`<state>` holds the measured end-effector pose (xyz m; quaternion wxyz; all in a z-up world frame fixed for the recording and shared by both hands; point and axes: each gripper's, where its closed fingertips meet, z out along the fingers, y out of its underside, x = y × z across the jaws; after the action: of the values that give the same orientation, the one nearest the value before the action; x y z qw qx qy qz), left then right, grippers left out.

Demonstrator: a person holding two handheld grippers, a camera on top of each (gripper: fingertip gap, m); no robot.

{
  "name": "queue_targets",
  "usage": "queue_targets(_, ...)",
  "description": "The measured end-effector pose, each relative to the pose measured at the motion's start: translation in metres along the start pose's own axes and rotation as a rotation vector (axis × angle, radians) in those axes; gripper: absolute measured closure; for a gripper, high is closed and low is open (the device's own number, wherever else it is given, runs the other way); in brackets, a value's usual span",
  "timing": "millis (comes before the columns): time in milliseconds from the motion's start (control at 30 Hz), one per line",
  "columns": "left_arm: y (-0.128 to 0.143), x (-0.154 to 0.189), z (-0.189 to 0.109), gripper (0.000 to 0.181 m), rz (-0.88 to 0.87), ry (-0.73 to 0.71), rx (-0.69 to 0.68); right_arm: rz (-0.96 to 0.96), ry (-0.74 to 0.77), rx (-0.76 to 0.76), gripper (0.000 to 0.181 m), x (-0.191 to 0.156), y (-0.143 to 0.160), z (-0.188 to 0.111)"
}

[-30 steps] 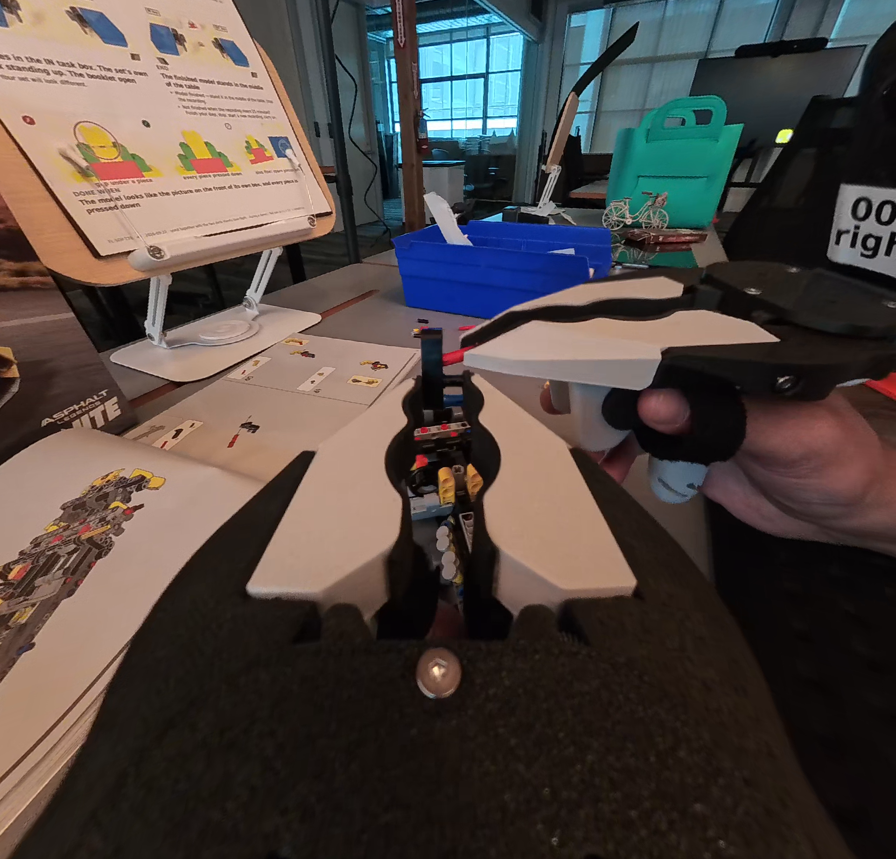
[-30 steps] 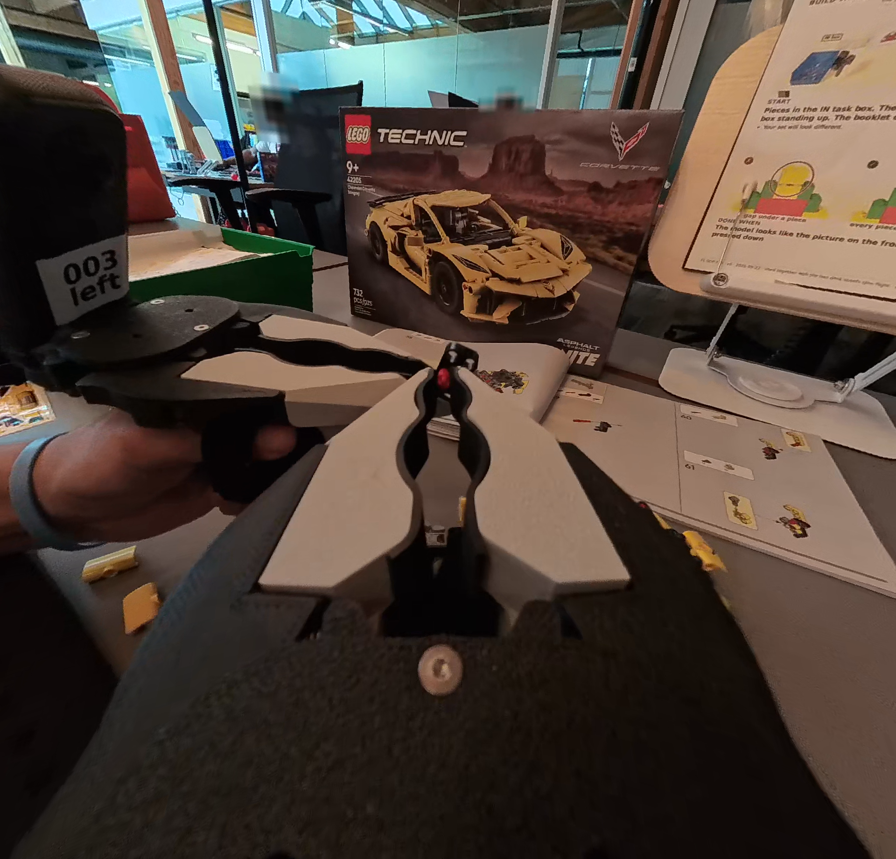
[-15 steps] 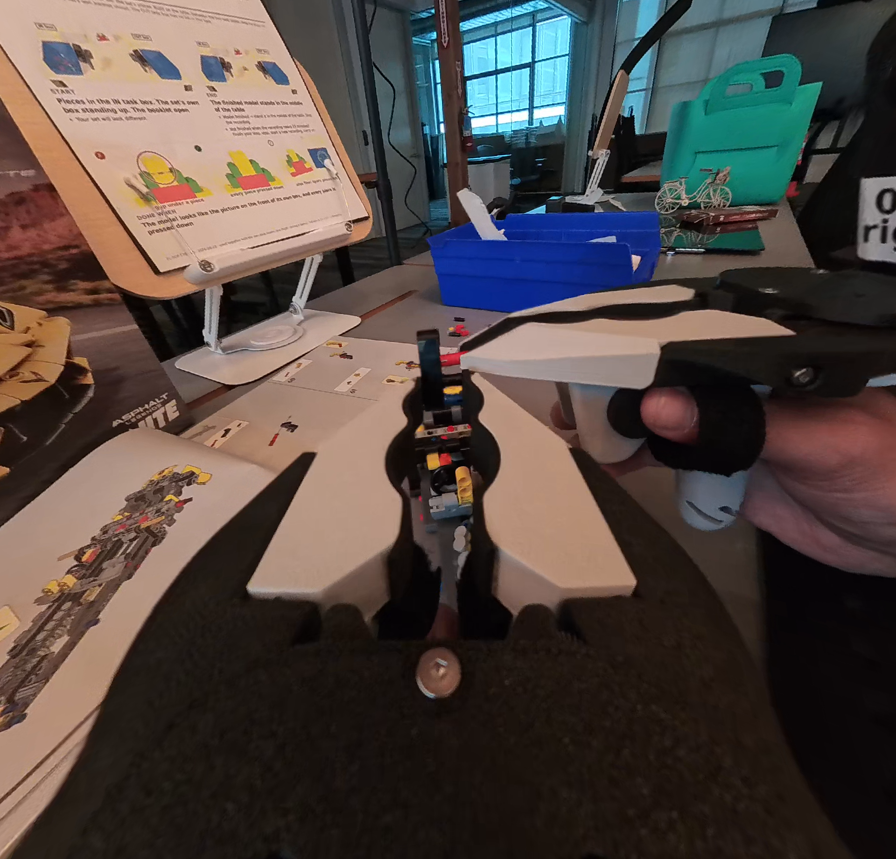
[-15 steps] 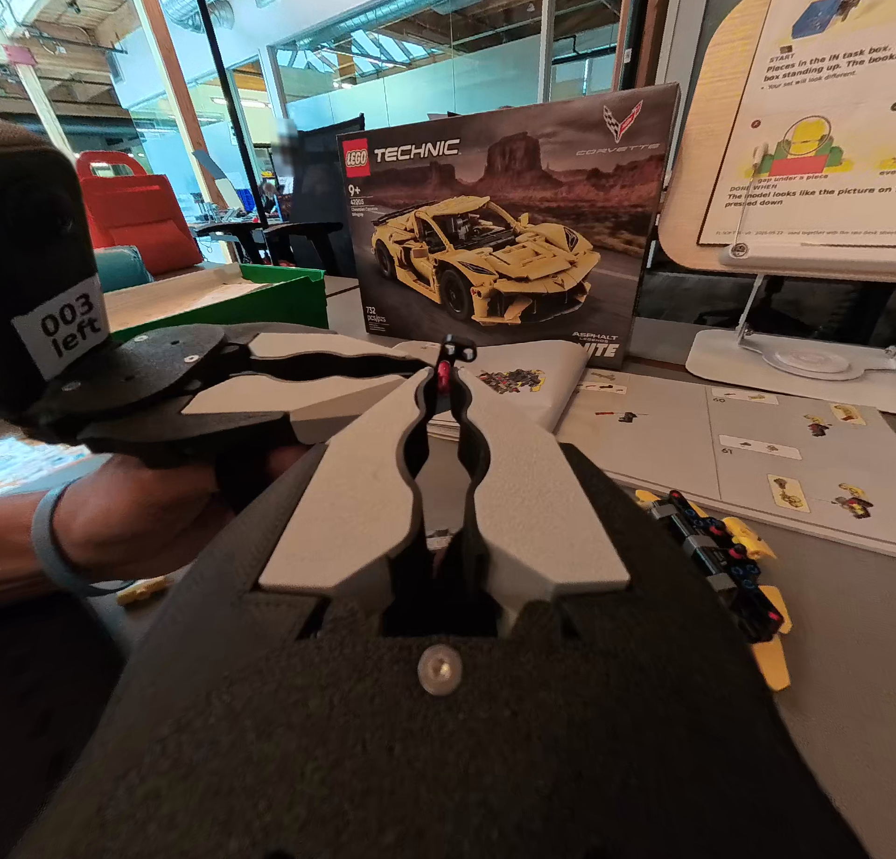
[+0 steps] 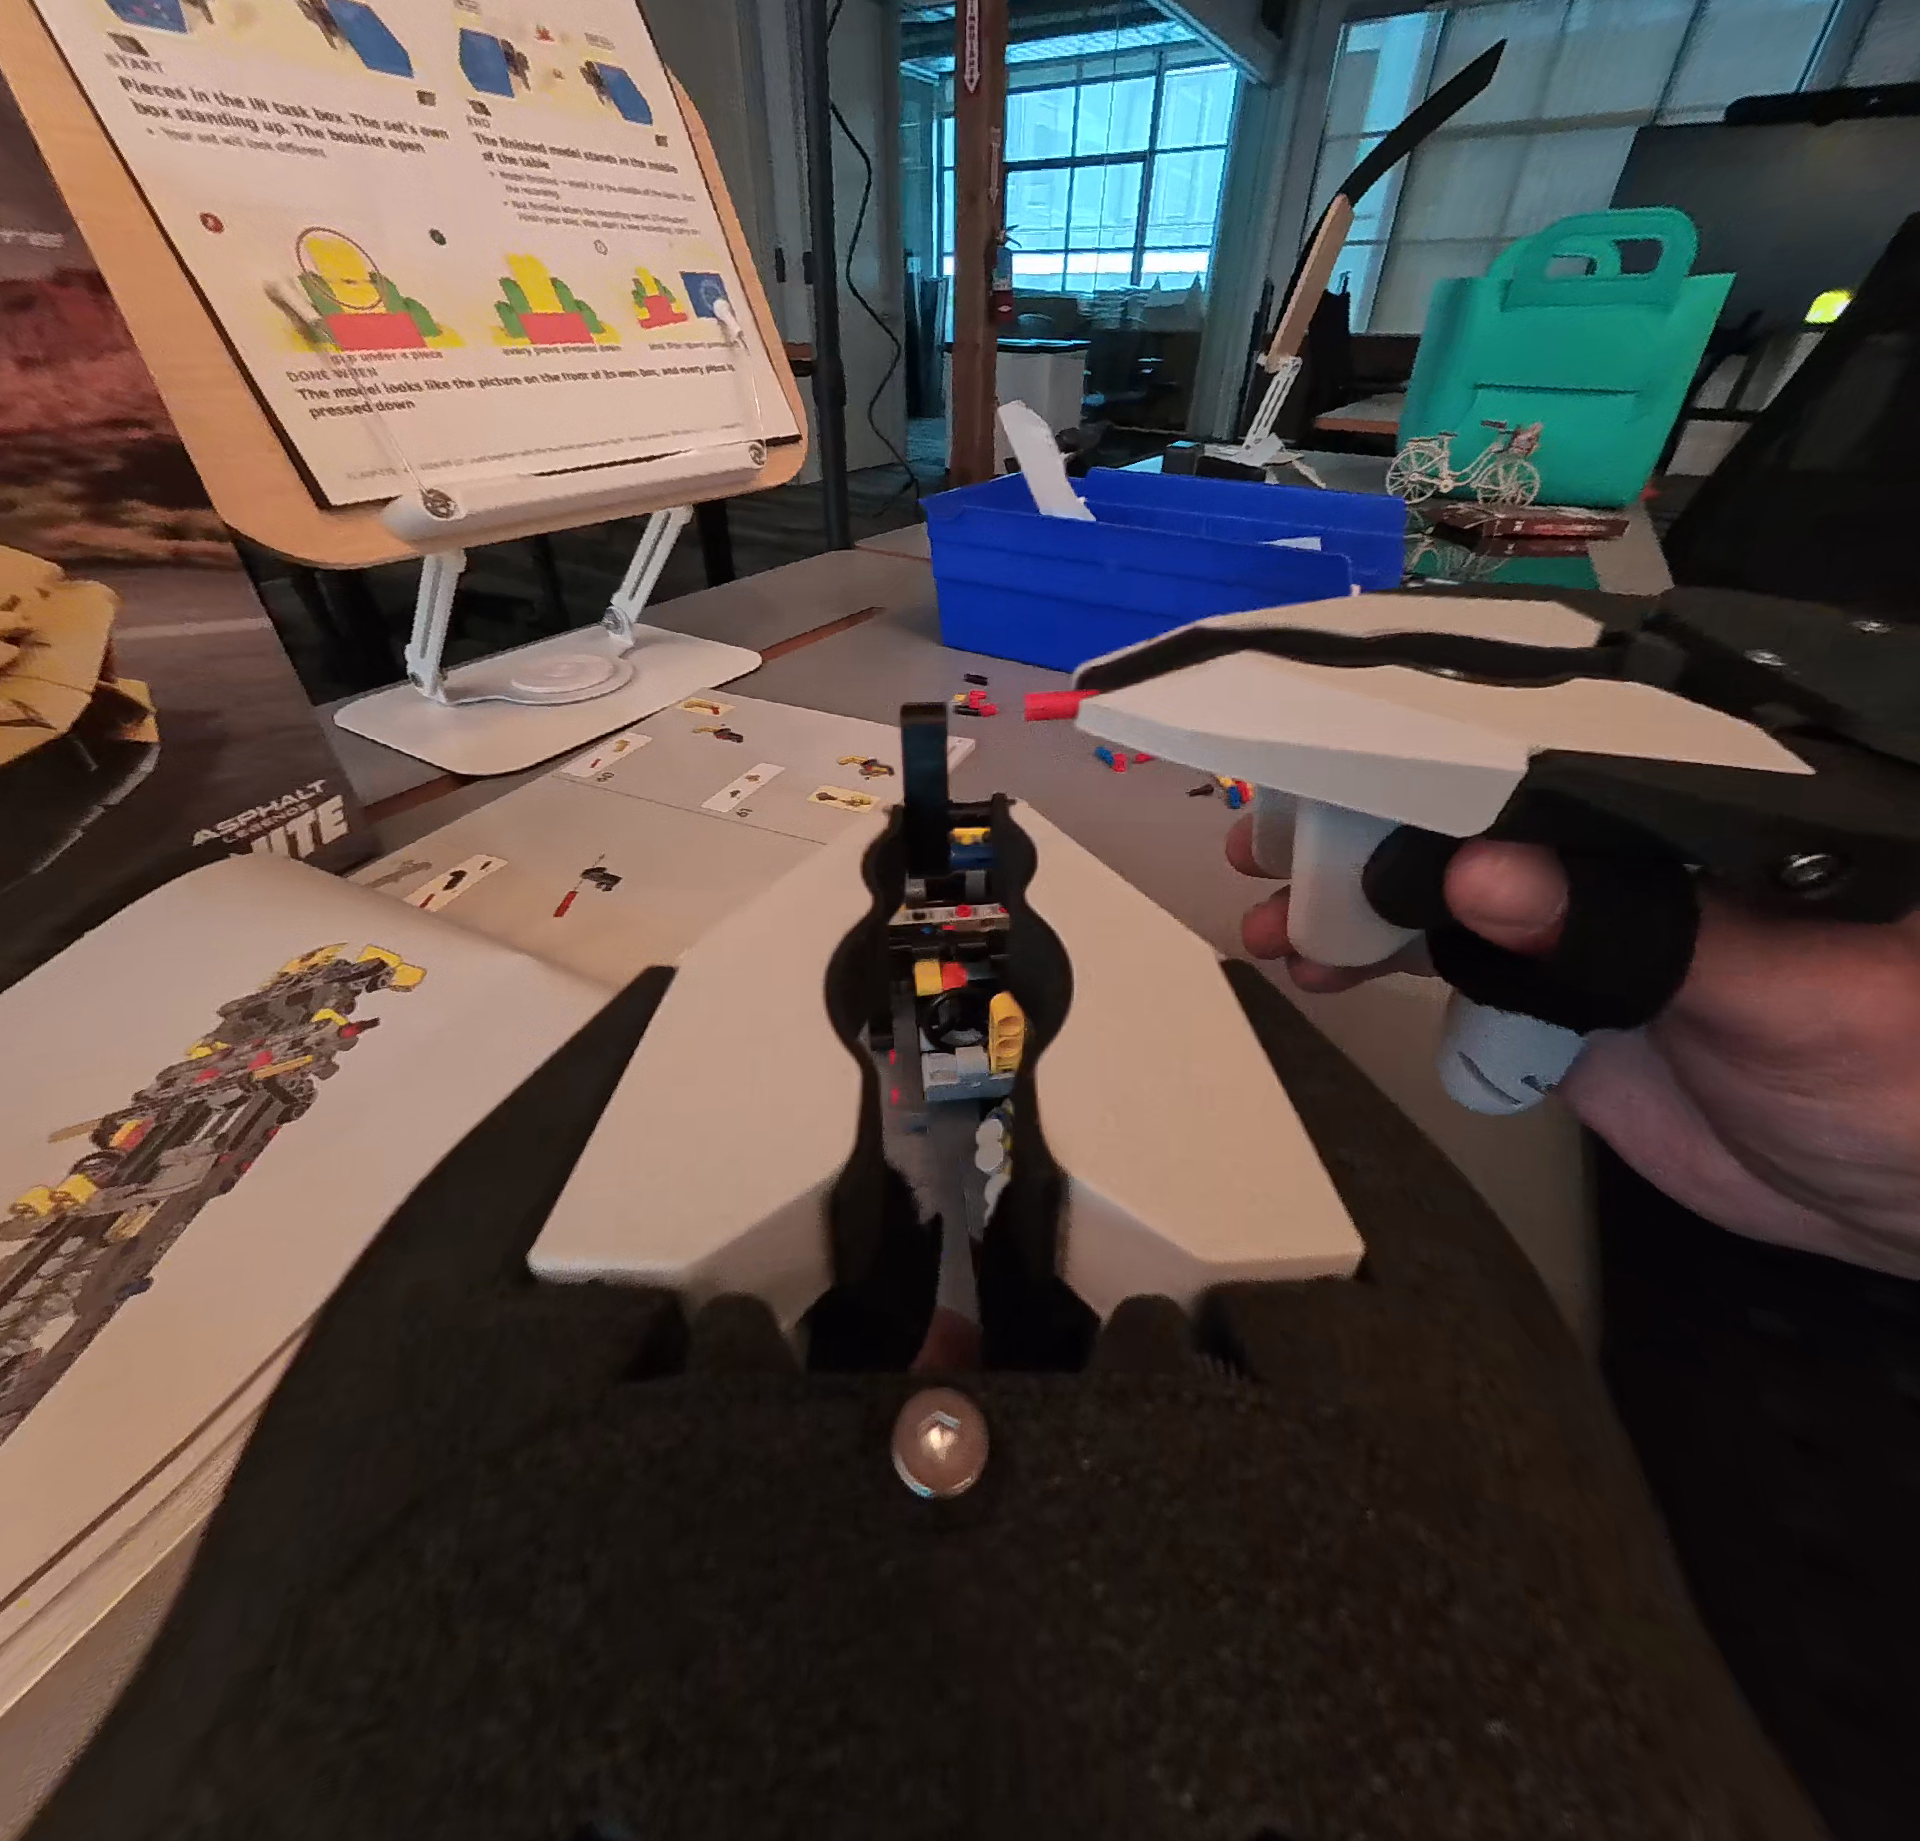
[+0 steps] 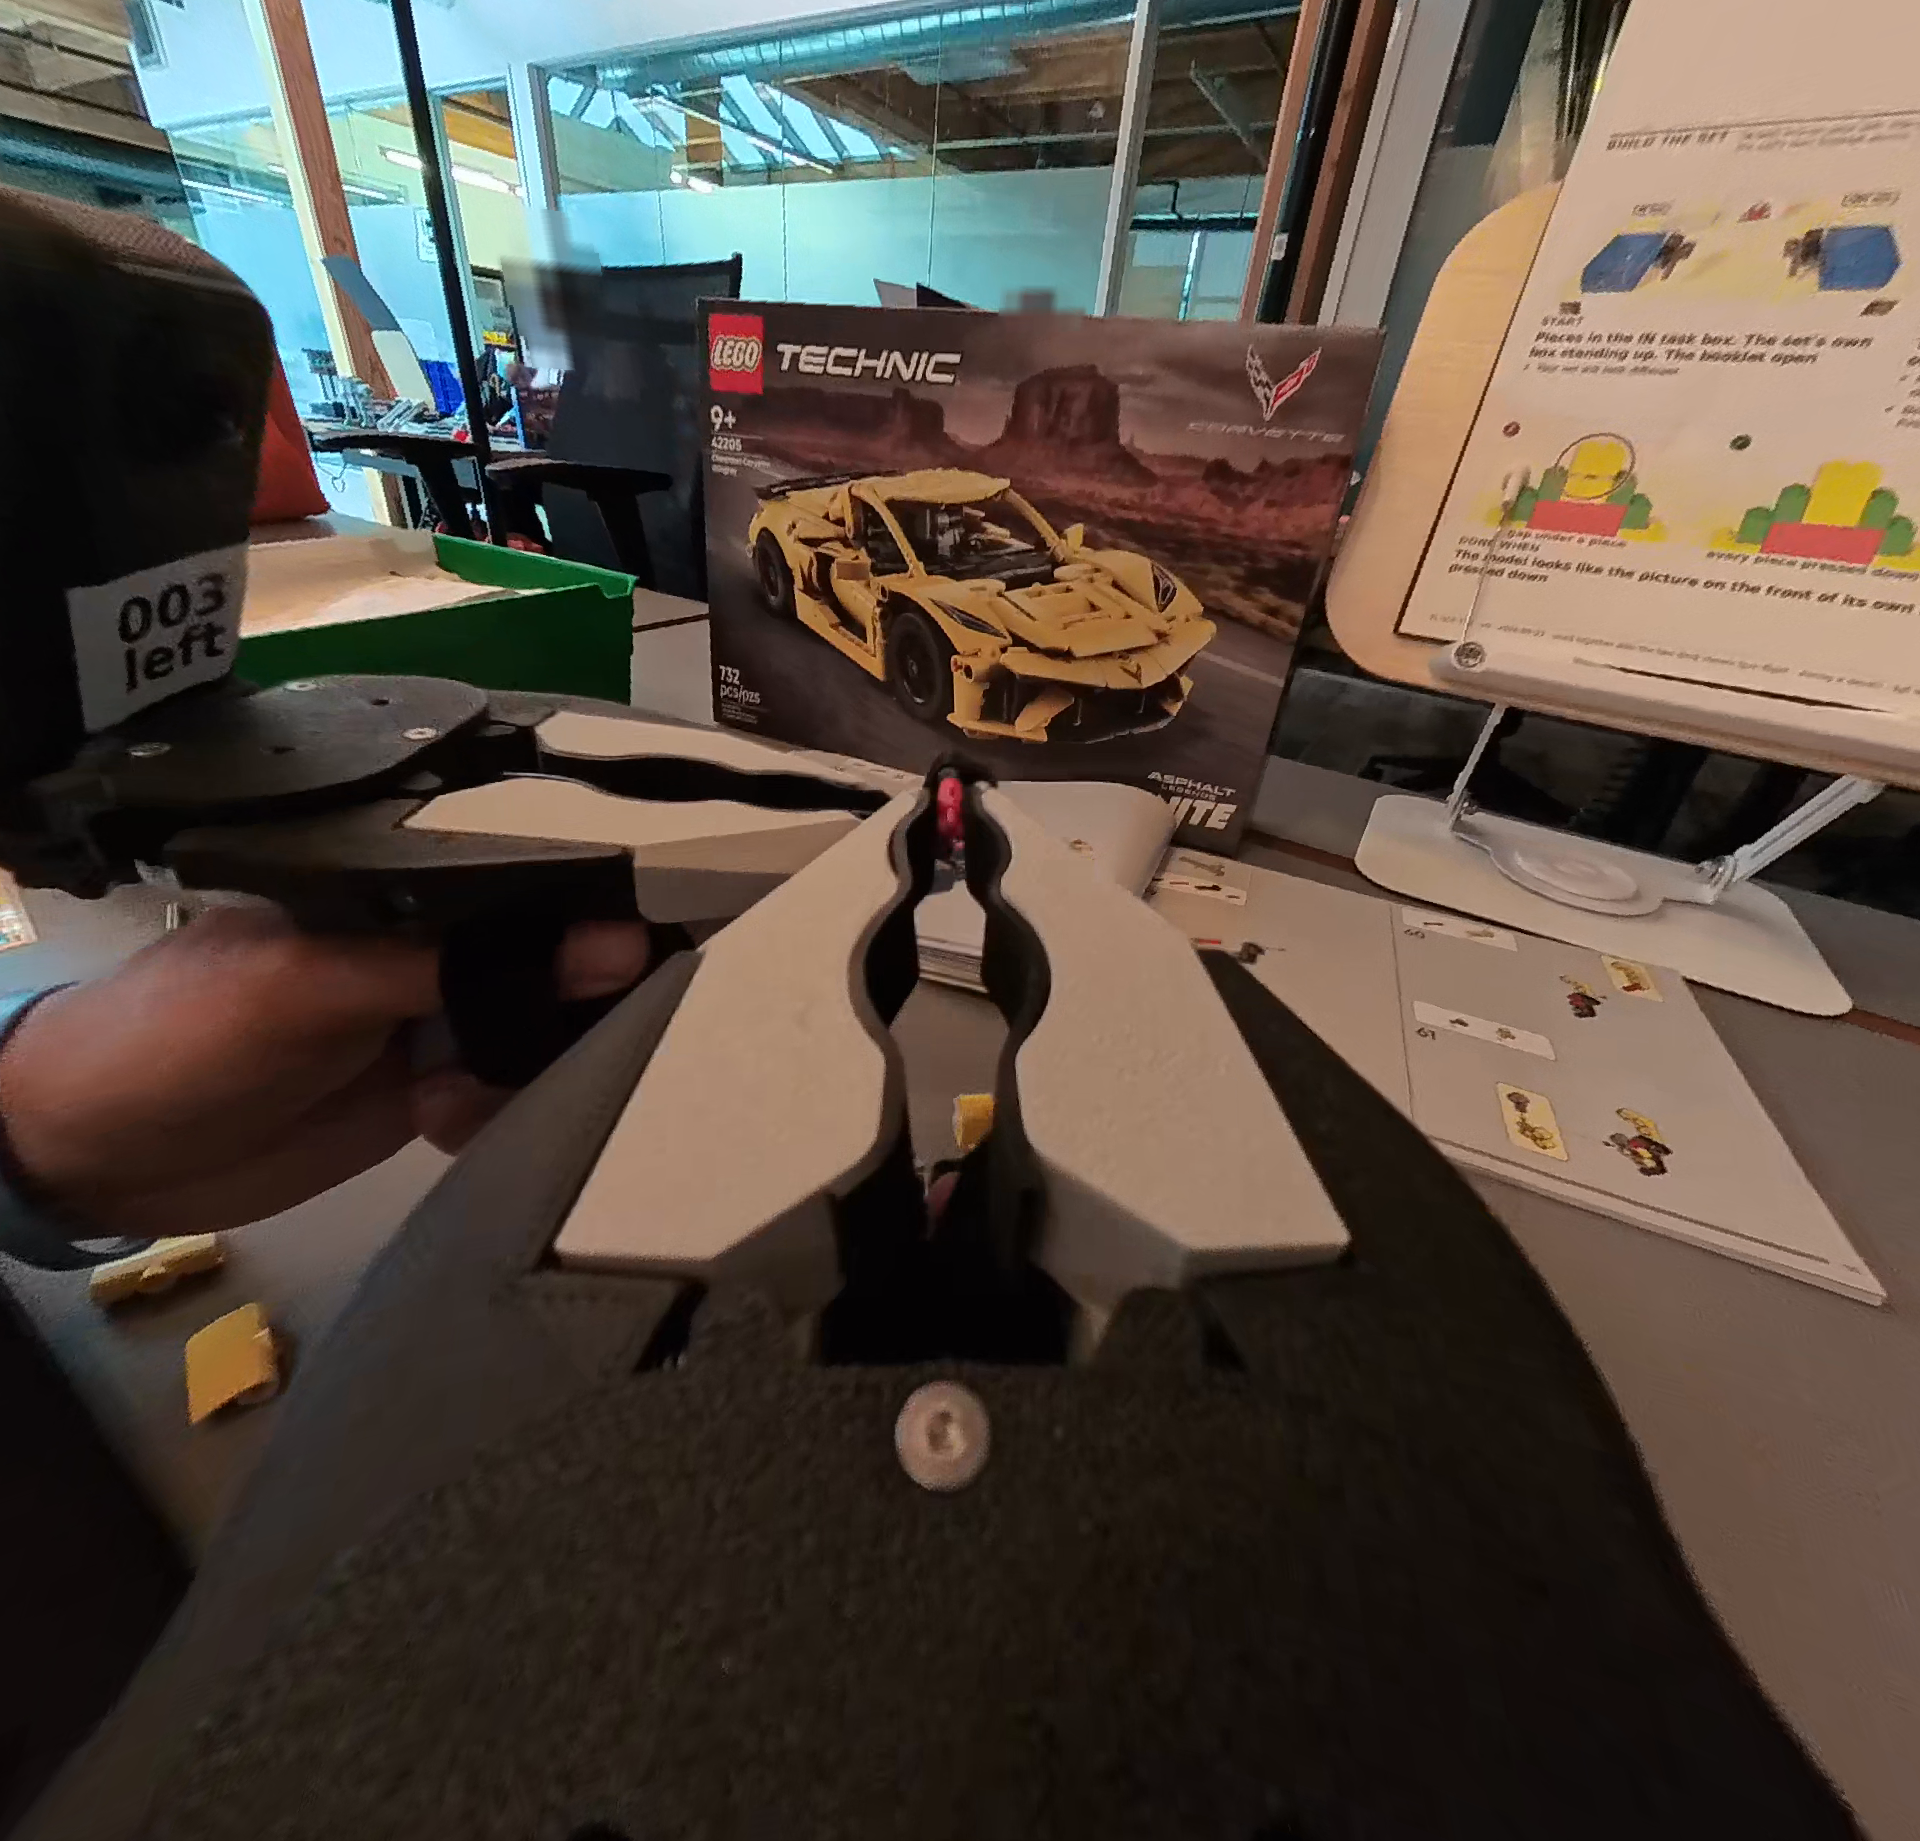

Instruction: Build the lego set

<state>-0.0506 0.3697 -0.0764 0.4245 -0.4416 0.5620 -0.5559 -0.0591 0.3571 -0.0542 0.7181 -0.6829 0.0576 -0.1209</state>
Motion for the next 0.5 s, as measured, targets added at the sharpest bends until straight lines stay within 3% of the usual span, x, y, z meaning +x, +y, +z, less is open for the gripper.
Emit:
queue_targets(33,0.000,0.002,0.000,0.165,0.005,0.007,-0.002,0.001,0.001,-0.009,0.178,0.000,0.002,0.001)
queue_targets(233,0.004,0.022,0.003,0.165,0.030,0.089,-0.026,-0.029,0.018,-0.020,0.178,0.002,0.003,0.003)
queue_targets(500,0.006,0.011,0.003,0.165,-0.048,0.070,-0.031,-0.038,0.025,-0.043,0.178,0.004,0.007,0.003)
